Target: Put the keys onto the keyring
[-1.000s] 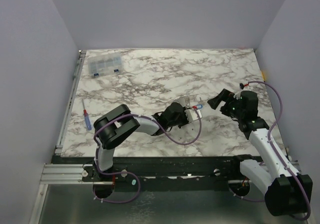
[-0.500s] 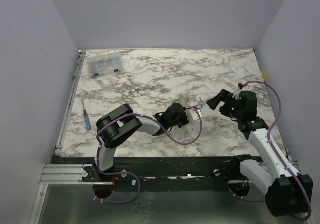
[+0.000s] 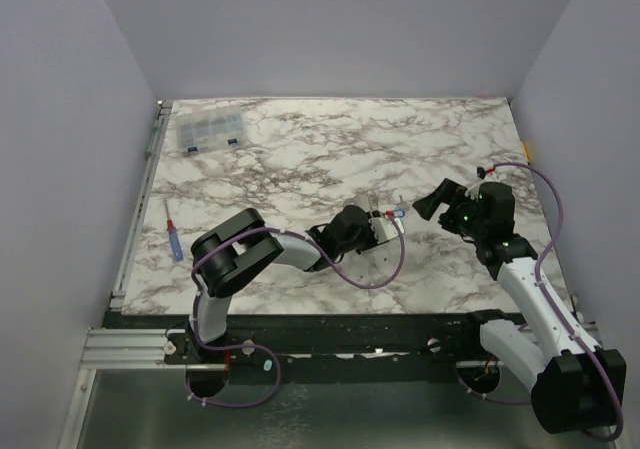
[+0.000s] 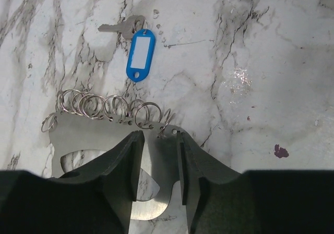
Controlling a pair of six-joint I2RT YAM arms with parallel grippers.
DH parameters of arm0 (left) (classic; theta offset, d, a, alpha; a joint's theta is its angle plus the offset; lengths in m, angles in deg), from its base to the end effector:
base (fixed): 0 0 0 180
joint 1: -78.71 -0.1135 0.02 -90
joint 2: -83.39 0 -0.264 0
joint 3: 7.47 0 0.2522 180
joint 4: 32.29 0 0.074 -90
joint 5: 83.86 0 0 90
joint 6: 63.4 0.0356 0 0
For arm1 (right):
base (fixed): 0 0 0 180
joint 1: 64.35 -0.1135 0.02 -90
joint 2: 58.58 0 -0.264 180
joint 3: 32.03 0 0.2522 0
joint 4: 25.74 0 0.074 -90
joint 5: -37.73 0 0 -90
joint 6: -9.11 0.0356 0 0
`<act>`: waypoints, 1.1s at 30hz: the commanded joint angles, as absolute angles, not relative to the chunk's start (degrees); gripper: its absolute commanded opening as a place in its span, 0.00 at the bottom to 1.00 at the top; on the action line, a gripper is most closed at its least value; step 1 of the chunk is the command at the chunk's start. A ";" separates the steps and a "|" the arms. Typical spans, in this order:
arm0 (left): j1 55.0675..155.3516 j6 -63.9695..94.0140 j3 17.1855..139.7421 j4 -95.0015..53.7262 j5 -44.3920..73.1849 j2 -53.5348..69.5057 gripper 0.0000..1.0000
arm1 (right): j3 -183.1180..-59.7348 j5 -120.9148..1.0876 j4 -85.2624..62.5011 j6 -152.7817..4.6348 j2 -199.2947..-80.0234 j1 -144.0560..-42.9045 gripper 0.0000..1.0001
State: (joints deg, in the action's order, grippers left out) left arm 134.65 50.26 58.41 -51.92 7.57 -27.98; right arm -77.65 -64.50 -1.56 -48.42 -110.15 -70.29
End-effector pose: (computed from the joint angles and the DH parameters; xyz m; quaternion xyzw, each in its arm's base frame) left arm 0.2186 -0.3249 0.1317 0.5475 0.6468 -0.1577 0.5070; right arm 0.1990 0.0283 0.2396 0.1460 0.8509 0.2504 0.4382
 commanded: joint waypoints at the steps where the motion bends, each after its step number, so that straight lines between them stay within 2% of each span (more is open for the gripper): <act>1: 134.94 53.09 58.94 -51.66 6.53 -25.11 0.44 | -78.72 -64.22 -0.65 -49.16 -109.64 -70.59 1.00; 5: 134.88 56.47 59.16 -49.84 5.18 -25.40 0.51 | -78.71 -64.40 -0.65 -49.15 -109.48 -70.59 1.00; 8: 134.88 59.03 59.24 -49.12 5.14 -25.24 0.52 | -78.73 -64.57 -0.51 -49.20 -109.38 -70.59 1.00; 16: 134.89 62.80 62.41 -45.63 8.66 -26.91 0.44 | -78.51 -64.97 -0.81 -49.16 -109.03 -70.59 1.00; 24: 134.87 63.53 64.68 -44.35 9.53 -28.99 0.28 | -78.49 -65.10 -0.90 -49.16 -108.80 -70.68 1.00; 30: 134.90 65.37 64.15 -41.93 8.41 -27.90 0.27 | -78.27 -65.13 -1.08 -49.07 -108.59 -70.81 1.00; 33: 134.84 65.27 63.75 -41.14 7.61 -26.14 0.31 | -78.18 -65.19 -1.08 -49.07 -108.64 -70.94 1.00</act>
